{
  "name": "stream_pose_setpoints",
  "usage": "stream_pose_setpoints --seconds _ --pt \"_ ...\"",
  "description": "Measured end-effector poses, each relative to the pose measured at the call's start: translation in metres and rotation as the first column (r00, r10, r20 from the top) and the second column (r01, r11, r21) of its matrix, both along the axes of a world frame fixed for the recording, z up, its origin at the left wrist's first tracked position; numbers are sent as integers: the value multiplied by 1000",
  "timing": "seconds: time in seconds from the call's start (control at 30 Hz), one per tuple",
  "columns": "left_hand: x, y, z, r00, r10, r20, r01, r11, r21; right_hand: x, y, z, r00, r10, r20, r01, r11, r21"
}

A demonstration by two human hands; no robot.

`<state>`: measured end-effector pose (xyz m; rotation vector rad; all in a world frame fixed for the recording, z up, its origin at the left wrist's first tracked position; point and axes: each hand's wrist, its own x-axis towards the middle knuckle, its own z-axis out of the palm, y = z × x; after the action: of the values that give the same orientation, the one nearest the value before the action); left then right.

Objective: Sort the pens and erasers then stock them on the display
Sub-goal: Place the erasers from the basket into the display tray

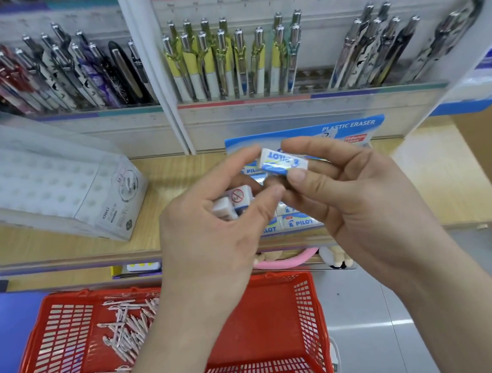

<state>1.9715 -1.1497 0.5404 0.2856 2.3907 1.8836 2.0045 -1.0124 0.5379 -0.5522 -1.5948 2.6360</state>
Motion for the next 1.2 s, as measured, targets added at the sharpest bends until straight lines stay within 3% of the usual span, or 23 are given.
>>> stream_pose_setpoints --seconds 0.17,0.23,0.37,0.5,0.63,0.73,0.8,0.93,1.03,1.1,1.2 --pt "-6 -9 -2 999 -40 36 40 999 2 5 3 -3 998 56 37 -62 974 216" --pt "-4 -9 -4 997 -60 40 60 998 -10 4 2 -4 999 33 9 -34 977 212" --pt "5 -3 -8 999 -12 34 14 998 -63 0 -2 -7 995 -86 40 84 995 49" --pt "3 -4 -6 1000 2 4 -2 998 -61 -1 2 -6 998 -3 62 -8 985 170" --pt "-6 -7 -3 989 -141 54 144 988 -53 -3 5 -5 996 68 52 -80 952 295" --pt "-11 -9 -8 994 -96 48 99 992 -80 -4 7 -6 994 89 64 -105 941 321" --pt "-14 -12 -14 998 -54 45 58 991 -116 -4 9 -9 990 109 87 -137 886 443" --pt "-17 -13 -33 999 -39 -7 35 954 -298 -9 6 -22 989 96 116 -150 583 798" --pt "-20 -13 -41 993 -52 -104 3 905 -426 -13 0 -29 991 107 77 -116 426 898" --pt "-22 -14 -45 991 -47 -126 -16 892 -451 -15 -4 -32 992 95 82 -113 383 917" --pt "-24 -15 -47 990 -32 -134 -34 888 -459 -18 -7 -33 994 55 97 -111 407 907"
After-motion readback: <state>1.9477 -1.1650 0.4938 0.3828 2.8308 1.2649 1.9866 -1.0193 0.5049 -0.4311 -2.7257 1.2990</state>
